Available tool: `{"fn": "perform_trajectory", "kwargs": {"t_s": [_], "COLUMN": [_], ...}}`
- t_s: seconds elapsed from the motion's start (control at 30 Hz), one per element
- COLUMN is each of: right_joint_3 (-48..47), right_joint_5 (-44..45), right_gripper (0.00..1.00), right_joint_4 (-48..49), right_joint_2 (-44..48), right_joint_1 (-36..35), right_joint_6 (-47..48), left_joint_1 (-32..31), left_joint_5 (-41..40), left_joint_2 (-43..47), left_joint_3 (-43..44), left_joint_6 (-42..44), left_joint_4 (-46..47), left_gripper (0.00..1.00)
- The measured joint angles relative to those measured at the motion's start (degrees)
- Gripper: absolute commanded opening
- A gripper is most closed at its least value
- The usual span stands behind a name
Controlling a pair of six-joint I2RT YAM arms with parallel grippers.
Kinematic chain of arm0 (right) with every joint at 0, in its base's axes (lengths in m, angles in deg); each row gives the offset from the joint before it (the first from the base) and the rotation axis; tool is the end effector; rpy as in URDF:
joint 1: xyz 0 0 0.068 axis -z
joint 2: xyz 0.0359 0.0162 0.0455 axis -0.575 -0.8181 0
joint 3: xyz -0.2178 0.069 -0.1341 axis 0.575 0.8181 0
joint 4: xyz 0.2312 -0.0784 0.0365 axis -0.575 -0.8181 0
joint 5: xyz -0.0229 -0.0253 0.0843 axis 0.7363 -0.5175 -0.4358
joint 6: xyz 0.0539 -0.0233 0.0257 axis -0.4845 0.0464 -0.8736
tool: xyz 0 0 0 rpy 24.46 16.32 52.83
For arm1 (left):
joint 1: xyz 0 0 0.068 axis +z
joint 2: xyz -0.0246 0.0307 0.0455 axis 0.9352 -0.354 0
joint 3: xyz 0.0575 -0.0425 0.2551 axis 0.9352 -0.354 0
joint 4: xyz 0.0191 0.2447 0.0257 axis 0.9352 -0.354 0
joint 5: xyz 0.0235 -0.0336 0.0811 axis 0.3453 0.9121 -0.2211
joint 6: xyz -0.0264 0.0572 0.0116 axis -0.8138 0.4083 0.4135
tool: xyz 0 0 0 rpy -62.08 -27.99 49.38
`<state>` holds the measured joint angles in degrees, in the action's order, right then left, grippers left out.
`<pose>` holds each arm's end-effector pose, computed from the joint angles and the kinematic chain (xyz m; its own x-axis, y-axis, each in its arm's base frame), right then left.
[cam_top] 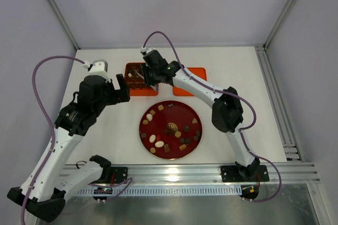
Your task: Pack the chocolate
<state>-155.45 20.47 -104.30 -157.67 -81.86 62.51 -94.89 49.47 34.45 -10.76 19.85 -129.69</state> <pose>0.3447 0.3584 0.2646 -0.6504 -0.2278 -0.7247 -0.4834 0.8600 0.1636 0.1607 -0.0625 0.3724 -0.4807 -0.2253 -0.8475 0.0016 0.9662 -0.2577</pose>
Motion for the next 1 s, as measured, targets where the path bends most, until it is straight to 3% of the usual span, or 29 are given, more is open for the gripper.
{"fn": "perform_trajectory", "kwargs": {"t_s": [0.3, 0.57, 0.8, 1.0], "right_joint_3": [1.0, 11.8, 32.9, 46.7], "right_joint_5": [1.0, 1.3, -0.2, 0.1], "right_gripper": [0.41, 0.41, 0.41, 0.42], "right_joint_4": [-0.5, 1.6, 6.2, 8.5], "right_joint_2": [2.5, 16.7, 33.7, 38.5], "right_joint_1": [0.5, 3.7, 17.6, 33.8], "right_joint_6": [0.4, 0.1, -2.8, -4.5], "left_joint_1": [0.0, 0.0, 0.0, 0.0], "left_joint_5": [0.0, 0.3, 1.2, 2.5], "left_joint_2": [0.0, -0.4, -0.7, -0.8], "left_joint_3": [0.0, 0.0, 0.0, 0.0], "left_joint_6": [0.0, -0.1, -0.3, -0.8], "left_joint_4": [0.0, 0.0, 0.1, 0.8], "left_gripper": [1.00, 1.00, 1.00, 1.00]}}
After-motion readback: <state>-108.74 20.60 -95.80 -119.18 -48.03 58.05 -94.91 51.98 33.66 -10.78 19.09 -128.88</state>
